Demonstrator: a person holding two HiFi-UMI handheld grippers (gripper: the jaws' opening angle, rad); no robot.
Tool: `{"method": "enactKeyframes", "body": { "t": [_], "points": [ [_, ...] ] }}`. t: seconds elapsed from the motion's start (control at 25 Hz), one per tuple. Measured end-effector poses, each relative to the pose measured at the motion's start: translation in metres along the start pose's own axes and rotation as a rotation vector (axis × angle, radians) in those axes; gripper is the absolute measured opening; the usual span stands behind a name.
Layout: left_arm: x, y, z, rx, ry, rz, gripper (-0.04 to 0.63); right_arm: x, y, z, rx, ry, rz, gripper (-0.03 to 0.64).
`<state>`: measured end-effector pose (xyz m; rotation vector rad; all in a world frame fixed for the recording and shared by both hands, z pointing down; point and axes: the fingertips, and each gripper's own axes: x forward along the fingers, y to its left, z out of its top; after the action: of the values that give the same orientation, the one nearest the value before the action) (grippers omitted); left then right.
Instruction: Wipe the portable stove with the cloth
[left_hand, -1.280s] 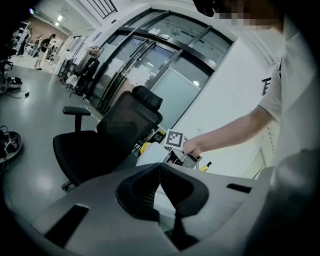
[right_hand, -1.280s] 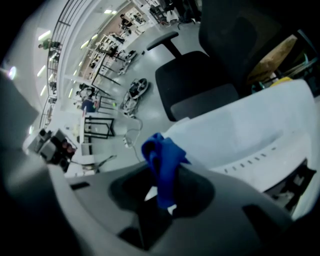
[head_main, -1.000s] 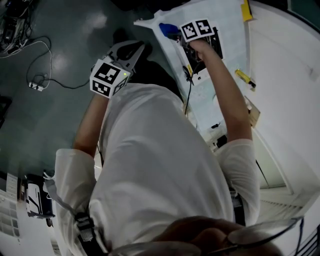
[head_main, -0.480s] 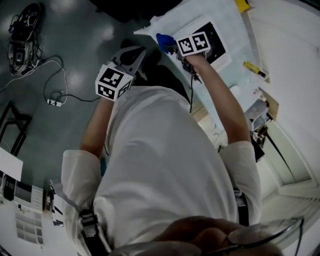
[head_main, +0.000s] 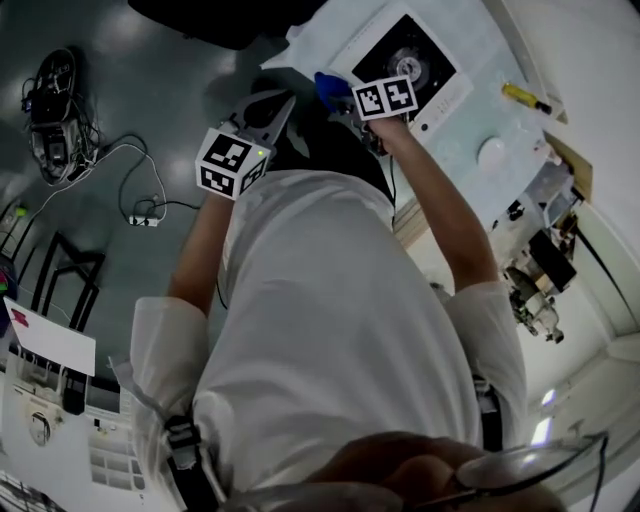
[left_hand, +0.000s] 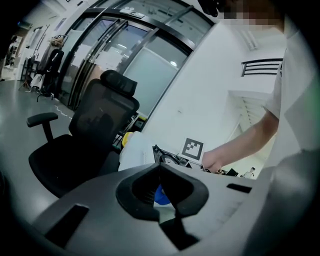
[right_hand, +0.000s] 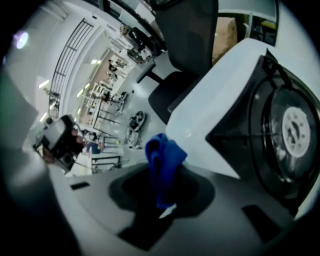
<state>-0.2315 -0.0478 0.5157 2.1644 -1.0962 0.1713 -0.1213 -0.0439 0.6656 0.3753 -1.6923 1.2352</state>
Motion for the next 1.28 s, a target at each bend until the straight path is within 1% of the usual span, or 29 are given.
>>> {"method": "enactKeyframes", "body": {
  "t": [0.24,0.4,0.56,0.68,0.76,0.96,1.28],
  "points": [
    [0.009,-0.008,-0.003,0.007,0.027,-0.01,0.033,0.004,-0.009,-0.001,0.11,-0.1,0.021,0.117],
    [0.011,-0.014,-0.013,0.002,0.041,0.004,0.032,0.011,-0.016,-0.002,0.203,-0.17,0.066,0.117],
    [0.008,-0.024,-0.026,-0.003,0.056,0.021,0.033,0.014,-0.024,0.003,0.3,-0.268,0.122,0.117],
    [0.006,-0.035,-0.037,-0.004,0.068,0.031,0.032,0.012,-0.025,0.005,0.338,-0.323,0.16,0.117],
    [0.005,-0.042,-0.043,-0.001,0.077,0.035,0.033,0.011,-0.025,0.005,0.362,-0.348,0.179,0.117],
    [0.001,-0.057,-0.053,0.003,0.083,0.047,0.032,0.007,-0.026,0.001,0.461,-0.4,0.242,0.116],
    [-0.002,-0.071,-0.063,0.015,0.085,0.059,0.032,0.002,-0.037,-0.008,0.511,-0.447,0.26,0.115]
  ]
}}
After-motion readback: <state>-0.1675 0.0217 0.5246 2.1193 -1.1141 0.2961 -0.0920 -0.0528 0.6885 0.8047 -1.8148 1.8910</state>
